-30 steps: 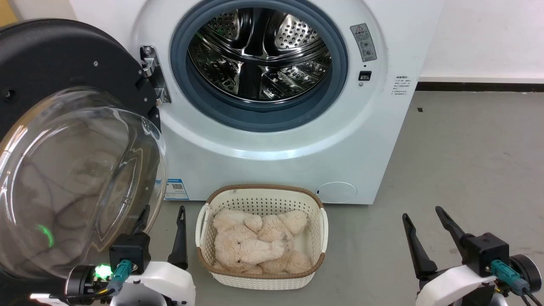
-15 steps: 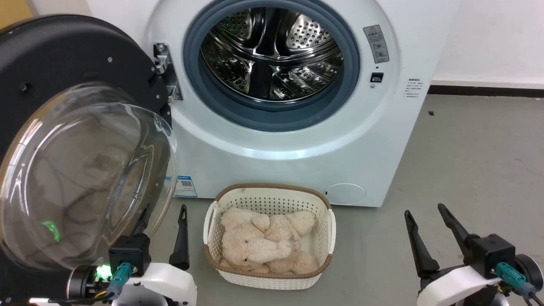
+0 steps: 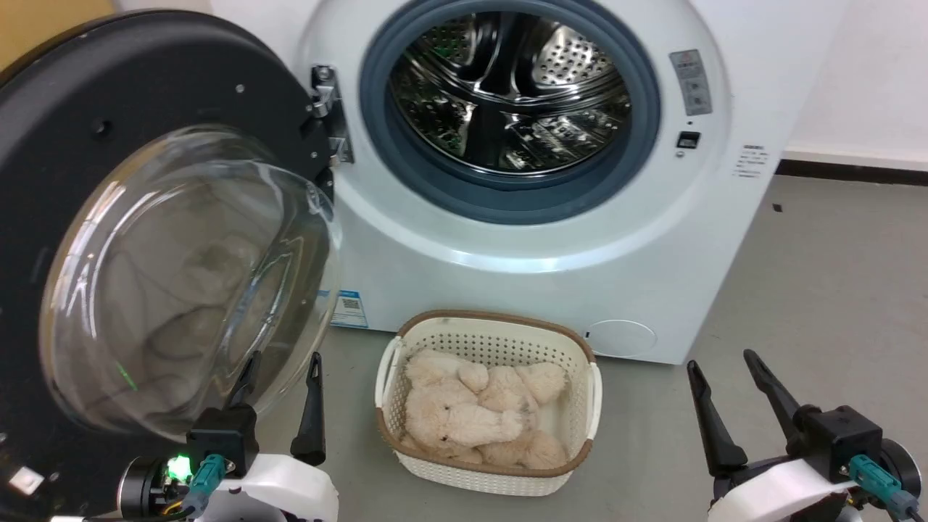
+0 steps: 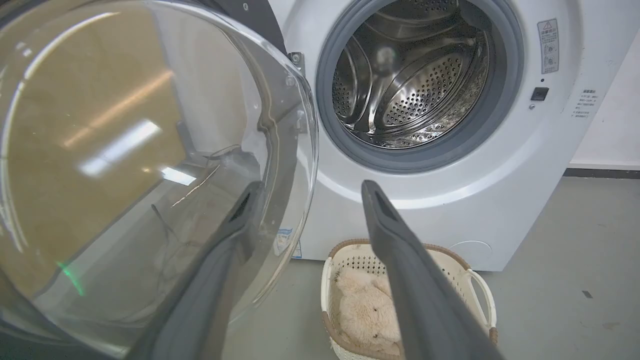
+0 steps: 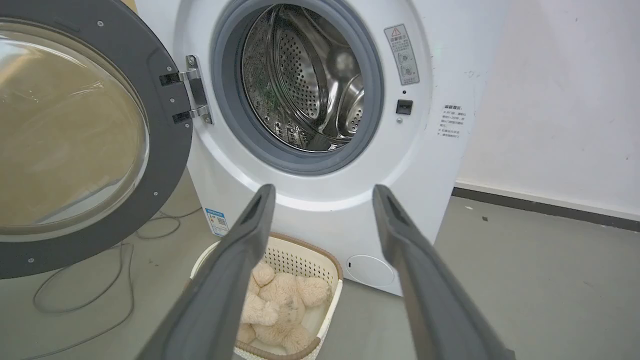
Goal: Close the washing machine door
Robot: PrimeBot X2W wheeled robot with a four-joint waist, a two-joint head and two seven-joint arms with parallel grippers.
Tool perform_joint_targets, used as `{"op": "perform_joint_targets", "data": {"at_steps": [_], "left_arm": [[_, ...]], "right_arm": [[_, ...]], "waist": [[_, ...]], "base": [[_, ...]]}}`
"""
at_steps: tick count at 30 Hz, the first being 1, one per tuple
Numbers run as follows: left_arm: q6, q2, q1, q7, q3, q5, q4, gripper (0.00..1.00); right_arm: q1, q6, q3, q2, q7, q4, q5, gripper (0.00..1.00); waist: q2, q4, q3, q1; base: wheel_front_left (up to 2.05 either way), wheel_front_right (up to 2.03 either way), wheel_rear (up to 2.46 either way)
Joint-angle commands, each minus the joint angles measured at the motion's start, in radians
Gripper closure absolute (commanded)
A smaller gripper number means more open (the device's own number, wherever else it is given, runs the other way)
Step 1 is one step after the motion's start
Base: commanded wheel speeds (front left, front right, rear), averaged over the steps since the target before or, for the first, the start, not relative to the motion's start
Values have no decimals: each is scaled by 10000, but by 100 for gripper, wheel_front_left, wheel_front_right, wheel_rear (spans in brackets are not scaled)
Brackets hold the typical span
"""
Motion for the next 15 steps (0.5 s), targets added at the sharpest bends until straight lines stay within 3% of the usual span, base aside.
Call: {"op": "perform_joint_targets", "data": {"at_steps": [1, 15], "left_arm": [[-51, 1, 95, -112, -19, -74, 31, 0], [-88, 1, 171, -405, -61, -191, 89, 0]], "right_arm": [[118, 3, 32, 14, -108, 3, 73, 0], [185, 3, 155, 19, -401, 67, 338, 0]], "waist": [[0, 110, -4, 0], [0, 1050, -35, 0]], "base": [[0, 0, 0], [0, 0, 0]]}}
